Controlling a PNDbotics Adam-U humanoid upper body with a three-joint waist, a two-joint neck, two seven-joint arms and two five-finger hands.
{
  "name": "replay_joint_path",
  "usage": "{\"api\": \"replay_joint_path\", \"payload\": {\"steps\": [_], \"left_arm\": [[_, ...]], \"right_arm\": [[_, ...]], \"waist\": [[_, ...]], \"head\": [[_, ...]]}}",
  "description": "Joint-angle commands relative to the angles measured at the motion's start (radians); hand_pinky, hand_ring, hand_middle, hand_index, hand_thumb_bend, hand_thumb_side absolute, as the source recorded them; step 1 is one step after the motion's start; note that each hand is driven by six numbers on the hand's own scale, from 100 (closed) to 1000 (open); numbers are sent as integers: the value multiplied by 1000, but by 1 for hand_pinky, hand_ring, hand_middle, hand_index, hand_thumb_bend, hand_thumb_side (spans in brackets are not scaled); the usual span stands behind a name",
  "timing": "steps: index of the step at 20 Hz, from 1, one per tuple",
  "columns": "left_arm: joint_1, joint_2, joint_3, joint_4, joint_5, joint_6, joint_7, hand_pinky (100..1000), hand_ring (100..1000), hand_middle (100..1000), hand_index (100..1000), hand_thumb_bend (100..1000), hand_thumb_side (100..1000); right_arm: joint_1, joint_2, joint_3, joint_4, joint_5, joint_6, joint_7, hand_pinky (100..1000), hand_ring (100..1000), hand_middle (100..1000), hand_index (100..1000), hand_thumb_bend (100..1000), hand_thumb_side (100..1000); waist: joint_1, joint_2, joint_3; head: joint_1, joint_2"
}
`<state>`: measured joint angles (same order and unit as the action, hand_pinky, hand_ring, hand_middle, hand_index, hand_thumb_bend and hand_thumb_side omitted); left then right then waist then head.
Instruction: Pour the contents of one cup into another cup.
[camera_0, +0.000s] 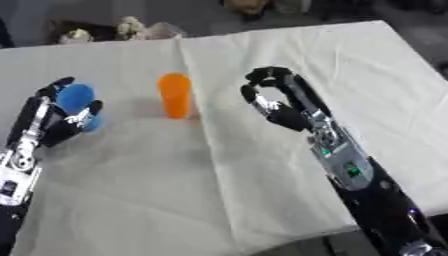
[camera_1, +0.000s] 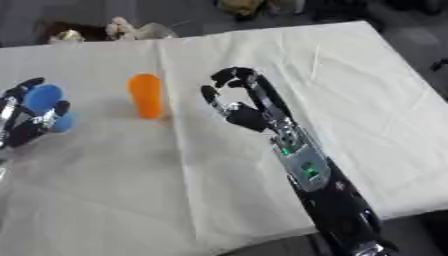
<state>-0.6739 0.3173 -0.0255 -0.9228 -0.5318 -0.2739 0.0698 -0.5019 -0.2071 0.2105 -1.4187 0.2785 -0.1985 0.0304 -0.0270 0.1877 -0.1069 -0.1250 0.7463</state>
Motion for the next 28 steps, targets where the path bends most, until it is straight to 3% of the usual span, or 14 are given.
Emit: {"api": "replay_joint_path", "payload": {"steps": [1, 6, 12, 20, 23, 28], "left_arm": [[-6, 6, -9, 8, 2, 0, -15, 545, 665, 677, 921, 599, 758], [-6, 2, -10, 15, 3, -2, -23, 522, 645, 656, 916, 582, 766], [-4, -1, -14, 24, -8, -2, -32, 443, 570, 572, 908, 487, 757], [-4, -2, -21, 24, -60, -18, -55, 442, 569, 571, 912, 421, 707], [-3, -3, -21, 27, -72, -23, -63, 409, 540, 544, 909, 348, 675], [-3, -4, -20, 30, -69, -20, -70, 325, 467, 472, 905, 124, 556]], "right_arm": [[-19, -8, -2, -20, -6, -1, 0, 816, 903, 601, 738, 363, 700], [-20, -9, -1, -20, -6, -1, 0, 816, 903, 601, 738, 358, 702], [-21, -9, -1, -20, -7, -1, 0, 816, 903, 600, 738, 357, 705], [-23, -6, -1, -20, -7, -1, 1, 815, 902, 600, 738, 351, 707], [-23, -6, -2, -20, -7, -1, 0, 815, 902, 600, 738, 344, 714], [-23, -6, -2, -20, -7, -1, -1, 815, 902, 600, 738, 342, 714]], "waist": [[-1, -9, 0], [-1, -7, 2], [-2, -6, 2], [-2, -7, 4], [-2, -7, 4], [-3, -7, 4]], "head": [[-2, 3], [-2, 3], [-4, 5], [-6, 4], [-6, 4], [-7, 3]]}}
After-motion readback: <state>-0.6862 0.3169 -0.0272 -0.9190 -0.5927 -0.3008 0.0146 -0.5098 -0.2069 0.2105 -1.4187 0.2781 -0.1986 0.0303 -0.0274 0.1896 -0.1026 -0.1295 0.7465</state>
